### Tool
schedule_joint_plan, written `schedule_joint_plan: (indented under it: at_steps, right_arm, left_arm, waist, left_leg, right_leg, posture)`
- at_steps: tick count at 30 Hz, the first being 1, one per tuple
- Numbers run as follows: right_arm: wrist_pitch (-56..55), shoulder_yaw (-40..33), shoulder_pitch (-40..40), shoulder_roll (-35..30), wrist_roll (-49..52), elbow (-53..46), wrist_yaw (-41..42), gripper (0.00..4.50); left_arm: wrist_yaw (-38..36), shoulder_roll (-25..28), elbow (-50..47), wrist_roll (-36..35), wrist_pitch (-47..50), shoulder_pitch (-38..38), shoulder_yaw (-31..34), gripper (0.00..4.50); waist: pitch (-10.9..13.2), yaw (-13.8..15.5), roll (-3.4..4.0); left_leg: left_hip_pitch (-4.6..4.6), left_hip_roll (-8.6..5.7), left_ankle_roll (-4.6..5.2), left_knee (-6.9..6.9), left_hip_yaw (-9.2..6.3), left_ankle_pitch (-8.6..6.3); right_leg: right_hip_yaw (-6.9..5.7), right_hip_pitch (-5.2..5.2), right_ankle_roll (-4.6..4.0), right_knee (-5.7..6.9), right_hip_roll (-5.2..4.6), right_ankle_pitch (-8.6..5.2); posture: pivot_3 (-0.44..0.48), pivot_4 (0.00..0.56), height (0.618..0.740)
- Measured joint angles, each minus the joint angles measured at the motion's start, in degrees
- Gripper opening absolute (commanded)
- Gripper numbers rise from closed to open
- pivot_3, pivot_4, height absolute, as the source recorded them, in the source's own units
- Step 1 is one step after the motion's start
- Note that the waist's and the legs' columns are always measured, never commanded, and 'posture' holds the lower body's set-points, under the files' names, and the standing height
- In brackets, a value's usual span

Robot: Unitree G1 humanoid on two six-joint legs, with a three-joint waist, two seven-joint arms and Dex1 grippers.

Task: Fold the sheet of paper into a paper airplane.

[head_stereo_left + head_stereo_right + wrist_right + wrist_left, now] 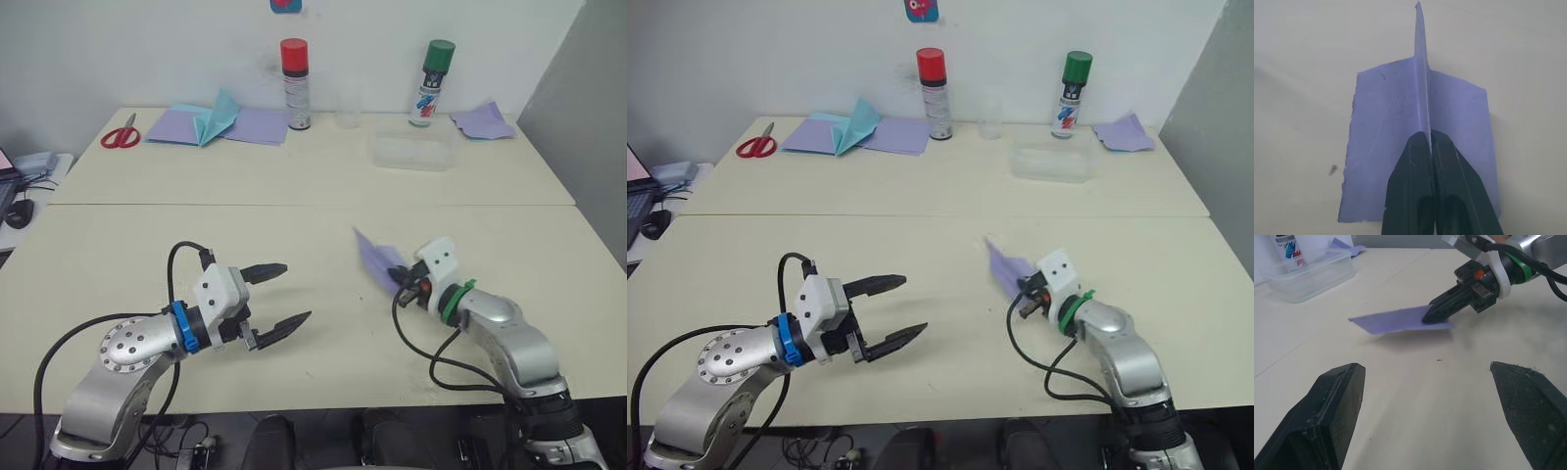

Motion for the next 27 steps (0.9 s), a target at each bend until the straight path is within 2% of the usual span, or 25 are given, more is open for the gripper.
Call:
schedule_joint_plan:
  at_steps: [3,4,6,10,19,27]
  right_arm:
    - [-0.24,2.57,-0.97,-0.7,-0.17,0.0,1.85,0.03]
    - [-0.38,3.37,-1.16,-0.88,-0.44,0.01,2.03,0.2]
    - [-1.18,3.97,-1.16,-1.04,-0.58,0.21,2.47,0.61]
    - [-3.16,4.15,-1.2,-1.77,-0.79,0.3,2.98,2.02]
    - [-6.61,8.0,-5.51,1.68,-4.31,2.46,0.91,2.02]
    - [-2.66,11.64,-7.49,-0.92,-7.28,2.75,2.08,2.02]
  left_arm:
    - [0.06,0.01,-0.01,0.0,0.03,0.56,-0.01,4.5]
    - [0.09,0.01,-0.01,0.0,0.03,0.73,-0.01,4.5]
    - [0.21,0.01,-0.01,0.01,0.03,1.07,-0.01,4.5]
    - [0.38,0.05,-0.1,0.01,0.04,1.95,0.0,4.5]
    - [0.66,0.27,-0.66,0.0,1.05,1.36,0.0,4.5]
    - [0.64,0.39,-0.65,0.0,1.47,0.18,0.01,4.5]
  waist:
    - [0.0,-0.01,0.0]
    - [0.0,0.0,0.0]
    - [0.0,0.01,0.0]
    - [0.0,0.01,0.0]
    - [0.0,-0.01,0.0]
    - [0.0,0.02,0.0]
  left_leg:
    - [0.0,-0.01,0.0,0.01,0.03,0.0]
    - [0.0,-0.01,0.0,0.01,0.02,0.0]
    - [0.0,0.0,0.0,0.01,0.01,0.0]
    - [0.0,0.0,0.0,0.01,0.02,0.0]
    - [0.01,0.0,0.0,0.01,0.01,0.0]
    - [-0.02,-0.03,0.0,0.01,0.02,0.0]
  right_leg:
    - [0.03,0.0,0.01,0.0,0.0,0.01]
    - [0.02,0.0,0.01,0.0,0.0,0.01]
    - [0.0,0.0,0.01,0.0,0.0,0.0]
    - [0.01,0.0,0.01,0.0,0.0,0.0]
    - [0.0,0.0,0.01,0.01,0.01,0.01]
    - [0.01,0.0,0.01,-0.01,-0.01,0.01]
  posture:
    - [0.0,0.15,0.74]
    - [0.0,0.15,0.74]
    - [0.0,0.15,0.74]
    - [0.0,0.15,0.74]
    - [0.0,0.15,0.74]
    - [0.0,0.15,0.74]
